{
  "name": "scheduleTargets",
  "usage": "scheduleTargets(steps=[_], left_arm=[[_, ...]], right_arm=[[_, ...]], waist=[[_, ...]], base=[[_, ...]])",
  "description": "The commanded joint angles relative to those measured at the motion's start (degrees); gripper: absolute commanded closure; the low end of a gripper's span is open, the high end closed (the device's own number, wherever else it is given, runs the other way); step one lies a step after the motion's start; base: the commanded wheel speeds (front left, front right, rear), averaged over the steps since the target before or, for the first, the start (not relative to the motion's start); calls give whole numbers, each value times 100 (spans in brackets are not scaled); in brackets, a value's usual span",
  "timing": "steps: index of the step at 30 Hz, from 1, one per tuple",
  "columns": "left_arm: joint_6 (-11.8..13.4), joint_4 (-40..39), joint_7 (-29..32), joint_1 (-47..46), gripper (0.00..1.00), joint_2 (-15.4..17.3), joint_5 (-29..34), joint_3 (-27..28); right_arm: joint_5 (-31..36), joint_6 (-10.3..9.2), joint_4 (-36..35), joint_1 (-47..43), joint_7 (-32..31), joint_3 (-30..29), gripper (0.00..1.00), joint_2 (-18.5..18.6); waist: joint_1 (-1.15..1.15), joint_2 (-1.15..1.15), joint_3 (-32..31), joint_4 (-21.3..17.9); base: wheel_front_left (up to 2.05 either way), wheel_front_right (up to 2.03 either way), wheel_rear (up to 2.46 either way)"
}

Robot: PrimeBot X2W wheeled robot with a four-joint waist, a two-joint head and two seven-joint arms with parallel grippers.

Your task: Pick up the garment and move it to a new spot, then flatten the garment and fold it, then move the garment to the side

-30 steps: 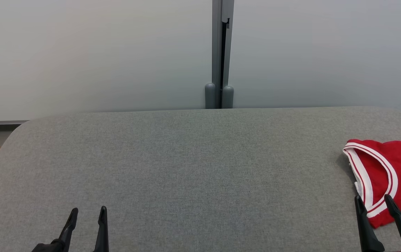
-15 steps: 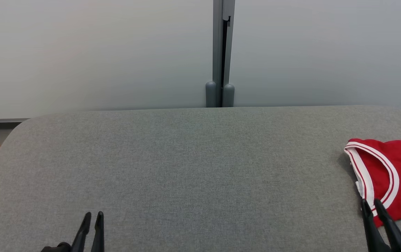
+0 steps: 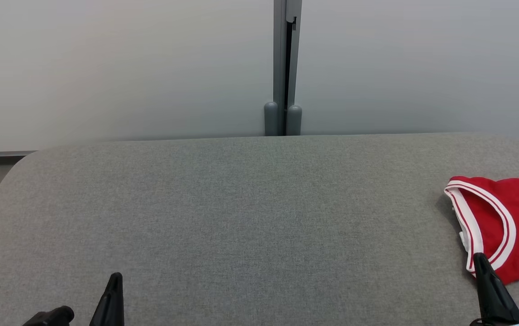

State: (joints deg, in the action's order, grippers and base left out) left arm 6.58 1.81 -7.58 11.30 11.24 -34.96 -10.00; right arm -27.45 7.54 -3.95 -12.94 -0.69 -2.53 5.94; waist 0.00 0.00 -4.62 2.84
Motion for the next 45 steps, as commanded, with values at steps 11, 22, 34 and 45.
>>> scheduleTargets(steps=[11, 22, 34, 45], left_arm=[[-271, 179, 198, -464, 100, -81, -1049, 282], [-459, 355, 366, -690, 100, -178, -1839, 473], [-627, 493, 523, -875, 100, -266, -2539, 650], [-783, 625, 666, -1058, 100, -354, -3166, 815]], right_arm=[[-1183, -2, 254, 441, -83, -48, 100, 0], [-2065, -3, 503, 688, -145, -81, 100, -26], [-2850, -2, 726, 906, -203, -119, 100, -56], [-3549, -2, 926, 1105, -261, -154, 100, -89]], waist=[[0, 0, 49, -30], [0, 0, 97, -58], [0, 0, 144, -86], [0, 0, 192, -114]], base=[[0, 0, 0], [0, 0, 0], [0, 0, 0], [0, 0, 0]])
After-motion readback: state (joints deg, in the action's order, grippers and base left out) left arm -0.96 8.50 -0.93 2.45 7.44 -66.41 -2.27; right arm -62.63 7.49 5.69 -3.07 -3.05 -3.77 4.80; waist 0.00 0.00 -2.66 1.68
